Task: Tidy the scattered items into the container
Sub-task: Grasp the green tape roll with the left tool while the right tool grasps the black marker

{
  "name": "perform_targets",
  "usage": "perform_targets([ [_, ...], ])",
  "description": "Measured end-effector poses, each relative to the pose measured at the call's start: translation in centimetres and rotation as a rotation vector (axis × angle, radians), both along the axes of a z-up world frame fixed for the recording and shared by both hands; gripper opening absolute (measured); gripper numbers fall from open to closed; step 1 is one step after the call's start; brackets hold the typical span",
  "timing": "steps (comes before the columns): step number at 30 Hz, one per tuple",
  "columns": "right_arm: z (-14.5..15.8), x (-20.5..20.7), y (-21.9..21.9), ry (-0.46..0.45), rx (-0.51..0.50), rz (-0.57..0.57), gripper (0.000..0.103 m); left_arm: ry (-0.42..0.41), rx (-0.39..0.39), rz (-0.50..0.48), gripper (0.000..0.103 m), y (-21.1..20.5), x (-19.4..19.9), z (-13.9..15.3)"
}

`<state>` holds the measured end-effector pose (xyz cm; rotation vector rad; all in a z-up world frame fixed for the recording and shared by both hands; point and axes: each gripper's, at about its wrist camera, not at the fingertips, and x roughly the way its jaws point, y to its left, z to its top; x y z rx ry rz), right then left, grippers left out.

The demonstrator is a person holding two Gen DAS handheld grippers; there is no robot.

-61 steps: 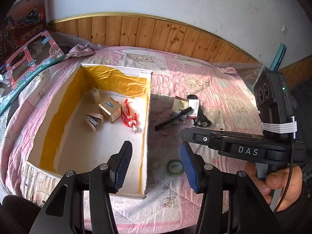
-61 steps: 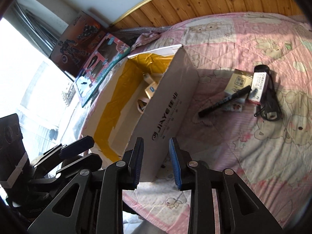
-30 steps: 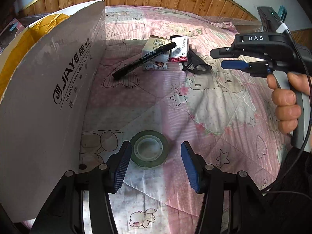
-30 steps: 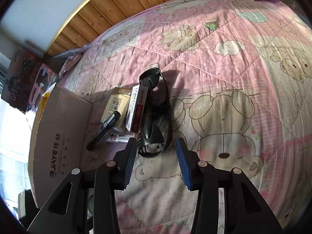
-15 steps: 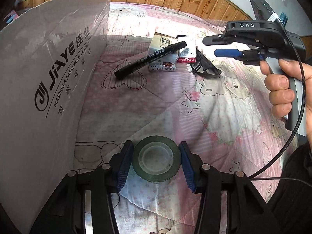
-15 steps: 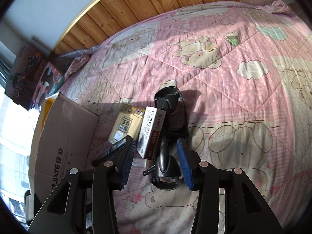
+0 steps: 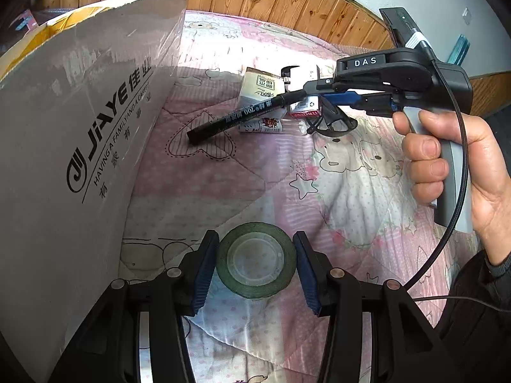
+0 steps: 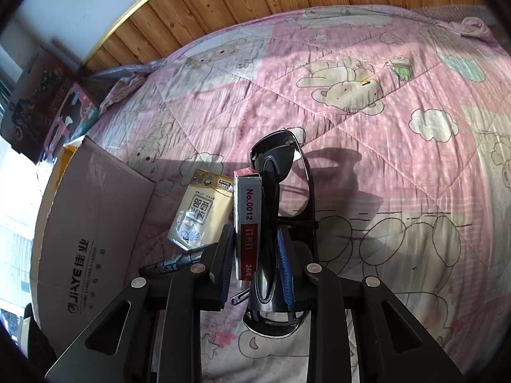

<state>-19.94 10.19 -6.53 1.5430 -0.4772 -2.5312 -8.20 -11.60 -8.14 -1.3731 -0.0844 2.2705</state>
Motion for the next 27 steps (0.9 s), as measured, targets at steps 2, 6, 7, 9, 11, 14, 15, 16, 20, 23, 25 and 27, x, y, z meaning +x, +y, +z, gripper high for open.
perform_targets([
  [2,0.6,0.5,0.0,-0.017,0.088,0.010,0.027,0.001,0.008,0.000,0.049,0.2,0.1,0.3],
  [6,0.9,1.6,1.0,-0.061,0.192,0.040,0.030,-0.013,0.006,-0.013,0.049,0.5,0.2,0.2],
  [7,0.6,1.8,1.6,-0.076,0.191,0.039,0.031,-0.019,0.000,-0.011,0.049,0.6,0.1,0.0],
  [9,0.3,2.2,3.0,-0.082,0.170,-0.005,0.031,-0.034,-0.016,-0.010,0.049,0.8,0.1,-0.6],
  [11,0.8,2.8,3.9,-0.069,0.148,-0.029,0.033,-0.041,-0.029,-0.007,0.049,0.8,0.2,-1.1],
  [14,2.3,3.4,4.4,-0.018,0.121,-0.049,0.033,-0.039,-0.019,-0.005,0.049,0.6,0.2,-1.1],
  [15,2.8,3.6,4.4,0.010,0.103,-0.054,0.036,-0.039,-0.015,-0.004,0.049,0.5,0.1,-1.1],
  [16,3.6,3.8,4.0,0.055,0.072,-0.037,0.035,-0.039,-0.011,-0.003,0.049,0.5,0.1,-1.2],
  [20,3.5,3.7,-2.6,0.068,-0.031,0.311,0.035,-0.034,-0.004,-0.003,0.049,0.4,0.3,-1.2],
  [23,0.1,3.7,-8.8,0.041,0.151,0.518,0.040,-0.030,0.001,-0.003,0.049,0.4,0.2,-1.2],
  [25,-1.8,3.7,-11.2,0.054,0.273,0.593,0.044,-0.029,0.004,-0.004,0.049,0.3,0.3,-1.3],
  [27,-3.3,3.9,-12.0,0.036,0.324,0.625,0.047,-0.029,0.006,-0.004,0.049,0.3,0.4,-1.3],
])
